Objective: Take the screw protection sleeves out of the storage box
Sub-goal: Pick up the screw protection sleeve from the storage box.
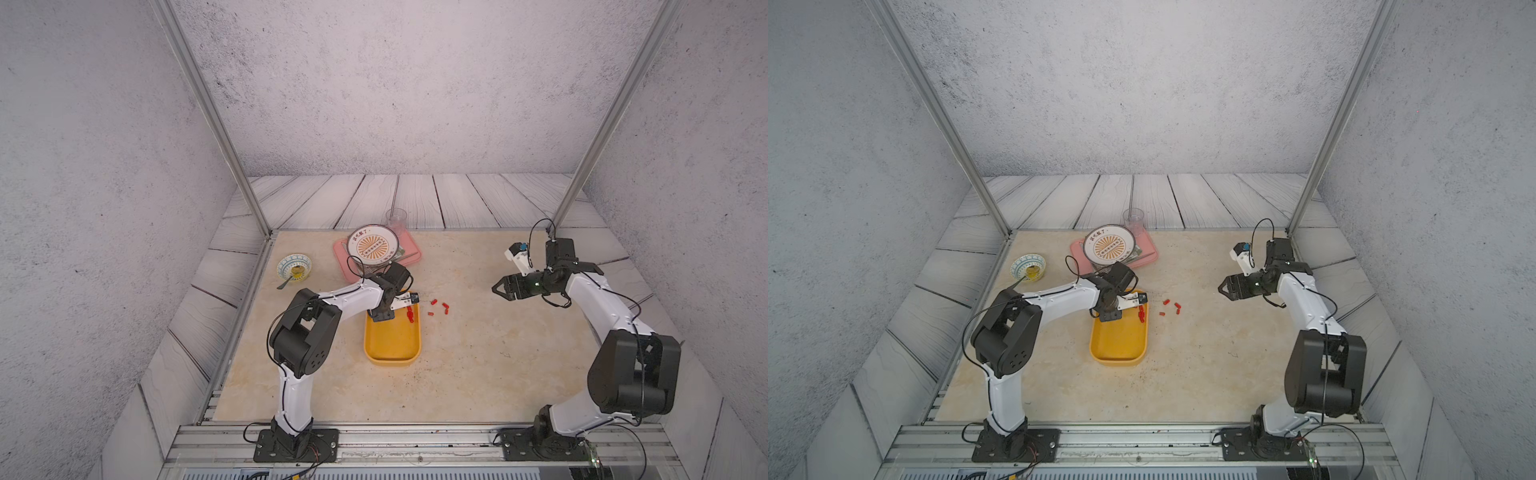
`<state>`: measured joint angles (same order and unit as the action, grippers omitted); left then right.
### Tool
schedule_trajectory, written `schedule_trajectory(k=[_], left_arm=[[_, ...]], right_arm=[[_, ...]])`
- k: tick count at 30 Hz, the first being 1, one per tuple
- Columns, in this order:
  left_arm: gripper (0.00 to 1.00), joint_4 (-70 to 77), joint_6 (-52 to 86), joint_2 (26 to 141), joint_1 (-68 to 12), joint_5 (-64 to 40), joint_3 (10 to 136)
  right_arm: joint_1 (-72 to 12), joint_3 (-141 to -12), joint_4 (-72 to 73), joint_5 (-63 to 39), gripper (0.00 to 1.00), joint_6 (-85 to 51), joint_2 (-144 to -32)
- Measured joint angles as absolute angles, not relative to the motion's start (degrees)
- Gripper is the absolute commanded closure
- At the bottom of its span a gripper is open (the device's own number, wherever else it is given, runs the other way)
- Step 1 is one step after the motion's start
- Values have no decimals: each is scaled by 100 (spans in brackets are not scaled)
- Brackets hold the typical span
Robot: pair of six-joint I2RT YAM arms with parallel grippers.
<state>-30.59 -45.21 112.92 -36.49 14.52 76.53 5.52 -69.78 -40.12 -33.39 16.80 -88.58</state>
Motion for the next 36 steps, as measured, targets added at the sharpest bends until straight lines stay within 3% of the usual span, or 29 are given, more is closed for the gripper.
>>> schedule_trajectory(k=[27, 36], left_arm=[[82, -2539, -5048, 11609, -3649, 1785, 7666], [88, -2521, -5105, 11646, -3649, 1793, 7699]], right_arm=[[552, -6978, -4029, -3398, 24, 1723, -8858], [552, -6978, -4029, -3398, 24, 1723, -8858]])
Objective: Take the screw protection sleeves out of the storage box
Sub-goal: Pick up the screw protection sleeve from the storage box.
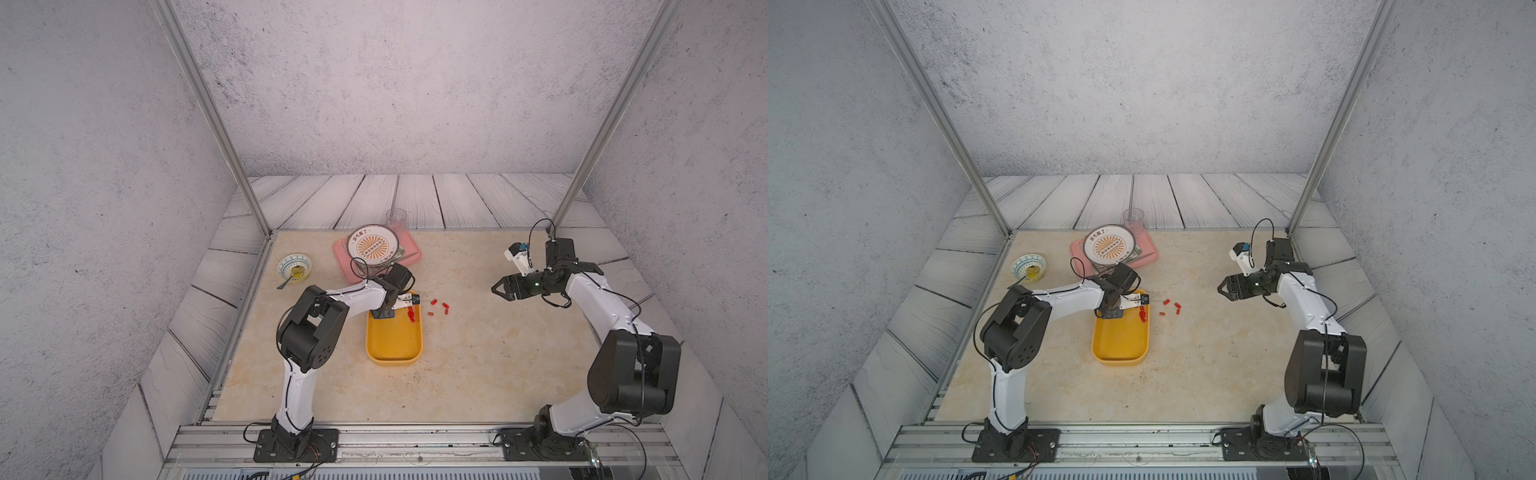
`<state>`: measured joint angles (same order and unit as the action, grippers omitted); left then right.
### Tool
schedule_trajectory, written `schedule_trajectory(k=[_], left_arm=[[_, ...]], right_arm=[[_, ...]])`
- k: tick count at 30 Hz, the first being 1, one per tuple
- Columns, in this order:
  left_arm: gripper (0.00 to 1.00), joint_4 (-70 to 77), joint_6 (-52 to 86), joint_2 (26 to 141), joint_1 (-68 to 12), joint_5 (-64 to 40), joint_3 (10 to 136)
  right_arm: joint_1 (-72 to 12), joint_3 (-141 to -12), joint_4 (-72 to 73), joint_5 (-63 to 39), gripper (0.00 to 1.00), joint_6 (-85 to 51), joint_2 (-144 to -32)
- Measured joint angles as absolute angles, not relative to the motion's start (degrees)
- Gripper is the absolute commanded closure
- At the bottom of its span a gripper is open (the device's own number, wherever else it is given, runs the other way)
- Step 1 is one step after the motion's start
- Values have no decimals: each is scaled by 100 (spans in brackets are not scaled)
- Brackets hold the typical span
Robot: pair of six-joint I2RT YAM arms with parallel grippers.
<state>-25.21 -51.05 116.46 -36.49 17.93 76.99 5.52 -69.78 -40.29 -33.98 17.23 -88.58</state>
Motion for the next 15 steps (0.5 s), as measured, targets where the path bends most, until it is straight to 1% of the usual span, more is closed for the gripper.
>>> schedule_trajectory(k=[15], left_arm=[[99, -2392, -5124, 11646, -3647, 1798, 7688]], right_arm=[[552, -6978, -4029, -3398, 24, 1723, -8858]])
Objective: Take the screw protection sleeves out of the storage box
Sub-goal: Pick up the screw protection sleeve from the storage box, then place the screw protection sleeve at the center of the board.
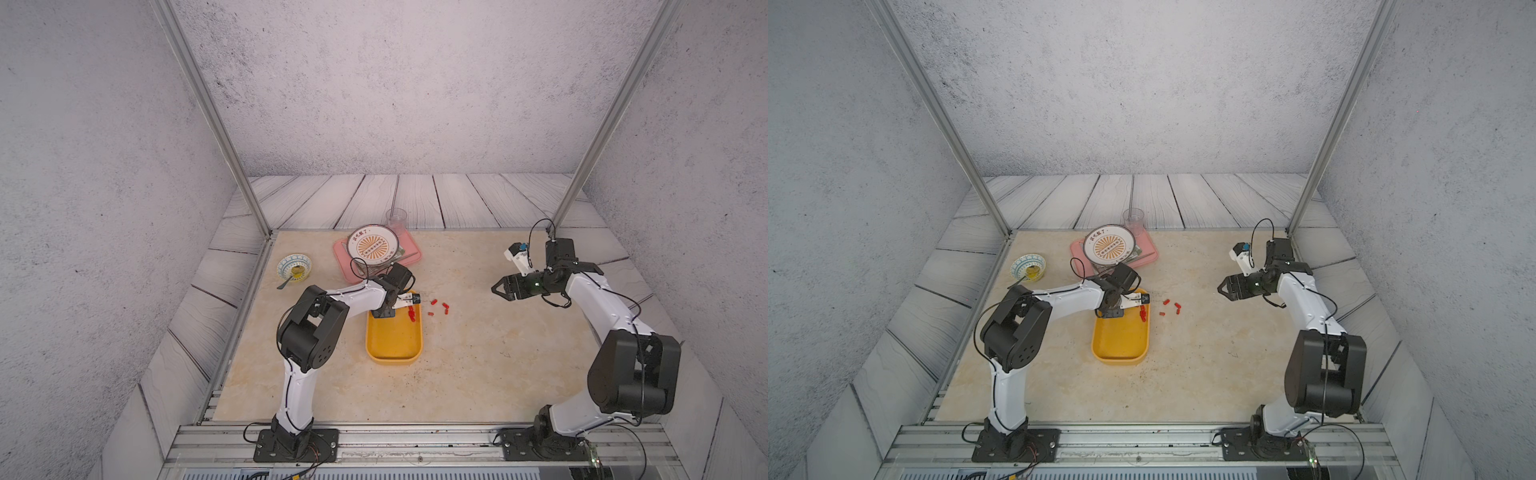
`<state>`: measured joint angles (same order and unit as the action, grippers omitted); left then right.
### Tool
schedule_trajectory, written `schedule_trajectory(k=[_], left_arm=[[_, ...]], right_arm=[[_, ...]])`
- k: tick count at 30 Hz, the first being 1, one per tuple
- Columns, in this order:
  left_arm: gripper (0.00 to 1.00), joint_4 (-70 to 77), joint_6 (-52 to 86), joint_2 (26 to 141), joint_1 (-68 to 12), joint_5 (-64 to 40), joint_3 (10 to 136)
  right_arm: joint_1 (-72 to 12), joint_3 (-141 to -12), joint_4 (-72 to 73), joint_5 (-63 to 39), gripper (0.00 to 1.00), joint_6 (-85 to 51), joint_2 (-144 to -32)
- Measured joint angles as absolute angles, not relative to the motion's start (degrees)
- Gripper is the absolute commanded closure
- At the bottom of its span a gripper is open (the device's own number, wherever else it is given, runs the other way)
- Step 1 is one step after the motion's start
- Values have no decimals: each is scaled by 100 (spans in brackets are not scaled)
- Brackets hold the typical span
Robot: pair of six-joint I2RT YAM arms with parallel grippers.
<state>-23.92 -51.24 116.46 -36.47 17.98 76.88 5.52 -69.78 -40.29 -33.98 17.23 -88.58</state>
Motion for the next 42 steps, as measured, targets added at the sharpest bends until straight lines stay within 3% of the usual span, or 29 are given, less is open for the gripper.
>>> schedule_trajectory(k=[24, 32, 42], left_arm=[[100, -3107, -4840, 11266, -3642, 1444, 7950], [100, -3981, -4353, 10829, -3642, 834, 8416], [100, -5065, -3142, 10986, -3741, -646, 10053]], right_arm=[[552, -6978, -4032, -3398, 24, 1726, -8858], [552, -6978, -4036, -3398, 24, 1745, -8858], [552, -6978, -4042, -3347, 24, 1737, -8858]])
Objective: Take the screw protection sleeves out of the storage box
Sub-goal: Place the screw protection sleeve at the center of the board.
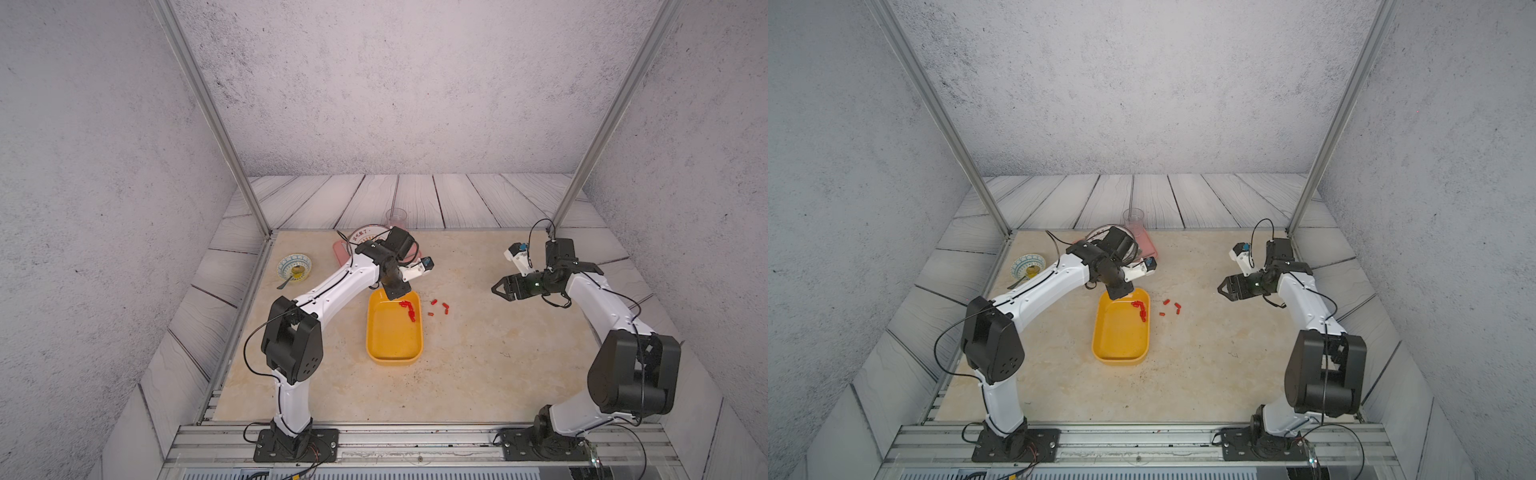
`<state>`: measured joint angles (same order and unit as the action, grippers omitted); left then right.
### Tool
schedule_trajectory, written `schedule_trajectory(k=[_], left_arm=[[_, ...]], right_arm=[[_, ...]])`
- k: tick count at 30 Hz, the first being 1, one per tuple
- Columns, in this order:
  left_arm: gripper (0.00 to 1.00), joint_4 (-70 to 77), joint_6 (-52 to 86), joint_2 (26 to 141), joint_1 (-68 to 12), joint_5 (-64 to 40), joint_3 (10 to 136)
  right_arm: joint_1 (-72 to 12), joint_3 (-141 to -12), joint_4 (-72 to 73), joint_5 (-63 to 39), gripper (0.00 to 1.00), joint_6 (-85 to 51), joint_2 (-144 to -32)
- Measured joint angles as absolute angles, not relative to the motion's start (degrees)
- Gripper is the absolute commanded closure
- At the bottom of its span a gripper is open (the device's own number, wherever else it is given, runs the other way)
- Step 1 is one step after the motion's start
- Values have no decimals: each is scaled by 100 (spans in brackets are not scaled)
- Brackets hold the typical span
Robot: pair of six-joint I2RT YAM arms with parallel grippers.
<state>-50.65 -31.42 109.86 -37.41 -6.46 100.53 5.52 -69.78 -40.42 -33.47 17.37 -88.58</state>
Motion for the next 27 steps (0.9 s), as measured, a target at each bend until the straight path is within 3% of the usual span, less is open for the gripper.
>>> schedule_trajectory(k=[16, 27], left_arm=[[99, -5074, -2388, 13303, -4729, -952, 11747], [83, -5188, -2425, 14020, -4753, -563, 12379]], right_arm=[[558, -6978, -3994, -2272, 24, 1481, -8858], [569, -6978, -3957, -2091, 24, 1455, -8814]])
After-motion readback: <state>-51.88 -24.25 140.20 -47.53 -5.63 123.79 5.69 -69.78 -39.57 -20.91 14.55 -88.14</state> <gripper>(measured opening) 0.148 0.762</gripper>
